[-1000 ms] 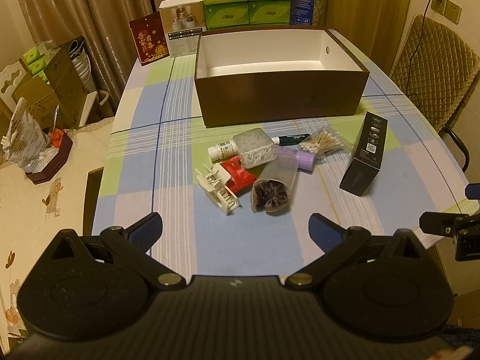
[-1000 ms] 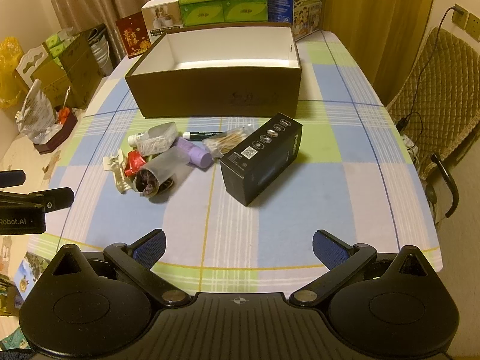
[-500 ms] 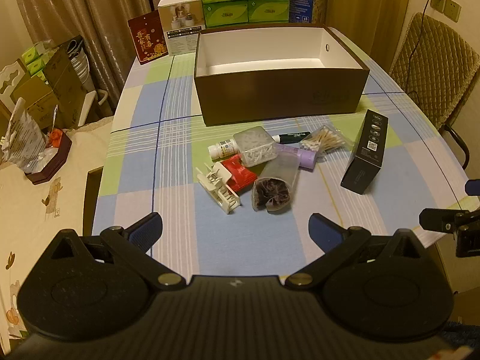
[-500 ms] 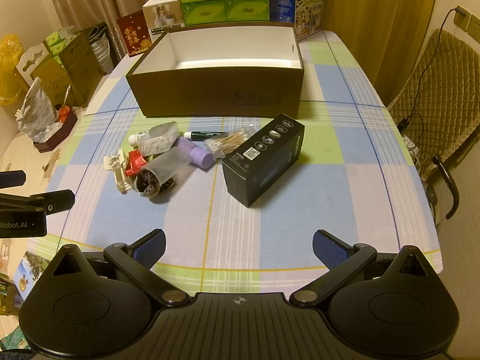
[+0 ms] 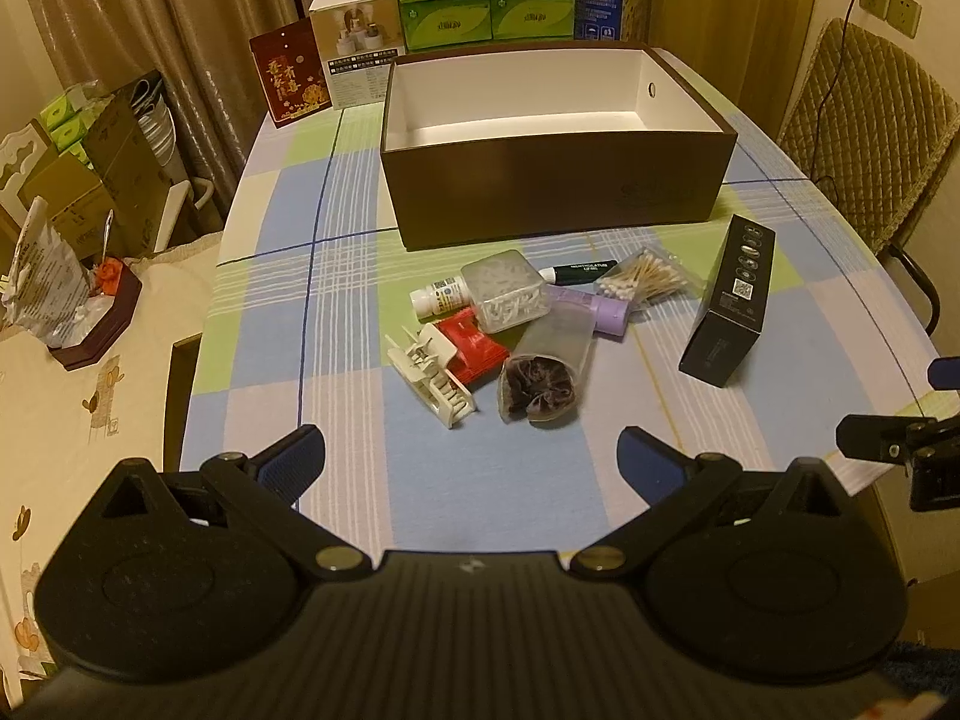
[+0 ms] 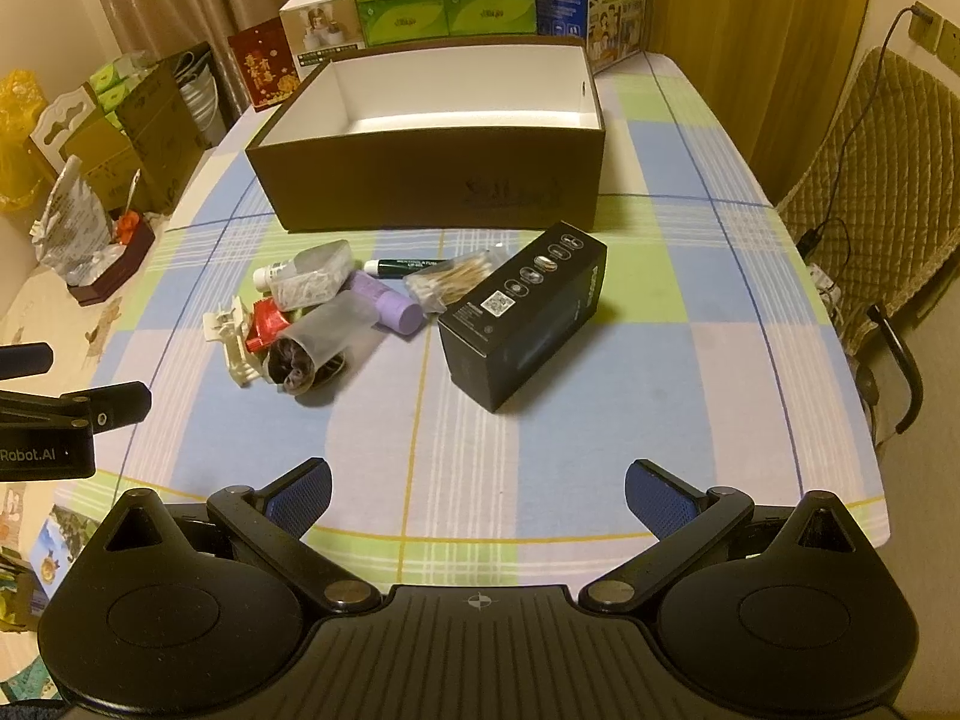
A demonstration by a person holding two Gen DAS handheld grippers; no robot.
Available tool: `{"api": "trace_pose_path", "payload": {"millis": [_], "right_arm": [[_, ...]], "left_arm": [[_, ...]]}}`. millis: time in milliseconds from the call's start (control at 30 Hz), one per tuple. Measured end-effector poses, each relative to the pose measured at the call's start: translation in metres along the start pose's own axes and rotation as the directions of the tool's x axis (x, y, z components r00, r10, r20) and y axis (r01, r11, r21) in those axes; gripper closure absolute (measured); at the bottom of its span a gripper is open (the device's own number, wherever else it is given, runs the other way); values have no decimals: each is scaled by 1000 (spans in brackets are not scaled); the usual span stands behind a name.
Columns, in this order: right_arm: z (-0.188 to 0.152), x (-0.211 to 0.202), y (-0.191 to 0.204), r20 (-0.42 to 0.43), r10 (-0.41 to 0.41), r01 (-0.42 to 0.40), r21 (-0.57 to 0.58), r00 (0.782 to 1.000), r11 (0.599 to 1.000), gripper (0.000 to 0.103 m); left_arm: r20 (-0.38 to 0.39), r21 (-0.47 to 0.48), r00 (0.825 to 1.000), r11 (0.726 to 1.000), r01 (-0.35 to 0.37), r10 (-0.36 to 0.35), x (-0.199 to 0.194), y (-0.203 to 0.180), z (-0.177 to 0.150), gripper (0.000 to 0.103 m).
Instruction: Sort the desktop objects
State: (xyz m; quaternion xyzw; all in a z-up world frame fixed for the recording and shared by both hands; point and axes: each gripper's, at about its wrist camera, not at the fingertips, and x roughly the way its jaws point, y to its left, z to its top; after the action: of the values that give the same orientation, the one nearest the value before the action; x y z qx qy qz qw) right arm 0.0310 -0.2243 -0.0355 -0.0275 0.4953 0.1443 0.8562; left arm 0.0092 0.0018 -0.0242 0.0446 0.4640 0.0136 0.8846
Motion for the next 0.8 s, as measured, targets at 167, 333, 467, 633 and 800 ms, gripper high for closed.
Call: {"api": "trace_pose_path", "payload": {"millis": [167, 333, 467, 633, 800], "right_arm": [[1, 3, -2, -3, 3, -3, 7, 1000, 1000, 2], [3, 6, -4, -8, 11, -10, 13, 1000, 1000, 2], [5, 11, -6, -15, 20, -19, 25, 1000, 1000, 2], [9, 18, -10, -22, 19, -18, 45, 1000, 999, 2], [14, 26, -11, -34, 24, -23, 52, 999, 998, 2]], "left_arm": [[-6, 1, 1000, 1000, -1, 1, 3, 0, 1, 1], [-11, -3, 1000, 1000, -1, 1, 6, 1, 3, 1], [-23, -12, 1000, 1000, 1, -1, 11, 4, 5, 1], [-38, -21, 999, 1000, -2, 1, 20, 7, 8, 1], [-49, -29, 999, 1000, -6, 4, 28, 11, 11, 1]]}}
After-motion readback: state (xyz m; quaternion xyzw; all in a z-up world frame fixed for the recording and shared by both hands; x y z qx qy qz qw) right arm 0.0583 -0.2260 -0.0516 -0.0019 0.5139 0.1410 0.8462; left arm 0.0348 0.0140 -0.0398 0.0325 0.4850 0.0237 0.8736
